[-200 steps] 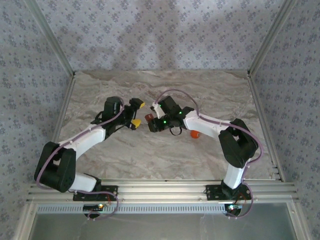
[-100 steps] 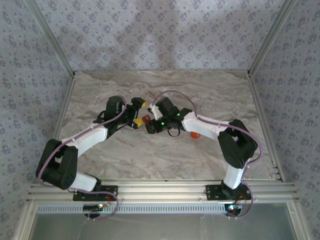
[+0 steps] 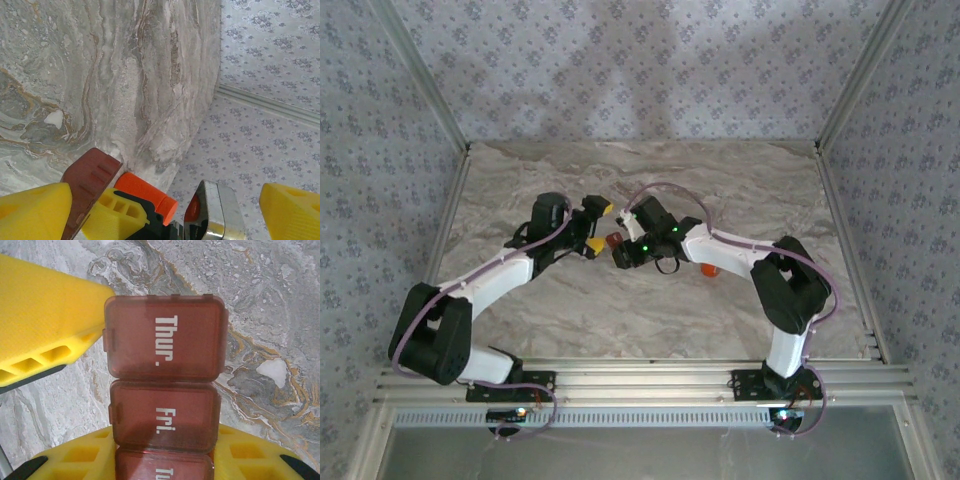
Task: Sort the pills into containers
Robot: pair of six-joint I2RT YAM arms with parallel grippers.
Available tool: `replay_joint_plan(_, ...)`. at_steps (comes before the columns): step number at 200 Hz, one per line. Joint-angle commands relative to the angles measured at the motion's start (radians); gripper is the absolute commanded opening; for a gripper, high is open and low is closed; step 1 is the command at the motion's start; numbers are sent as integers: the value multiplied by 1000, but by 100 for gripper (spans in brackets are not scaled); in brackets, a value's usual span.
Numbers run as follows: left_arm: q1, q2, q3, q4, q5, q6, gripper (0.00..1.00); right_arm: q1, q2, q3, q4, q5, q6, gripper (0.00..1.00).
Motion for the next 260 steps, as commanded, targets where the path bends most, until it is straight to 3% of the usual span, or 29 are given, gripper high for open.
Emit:
replay_joint_plan(1,-8,-17,23,3,-11,9,96,-1,22,19,-11,2,12,33)
replay_joint_plan(118,-35,-1,58,34,4,-19,96,3,53,23,-12,1,14,32)
replay_joint_plan(160,-29,-64,58,-137,-77,70,96,-6,40,23,-20,3,12,32)
replay_joint_plan(260,-43,13,55,-119,-54,78,97,-3,27,34,-25,8,14,32)
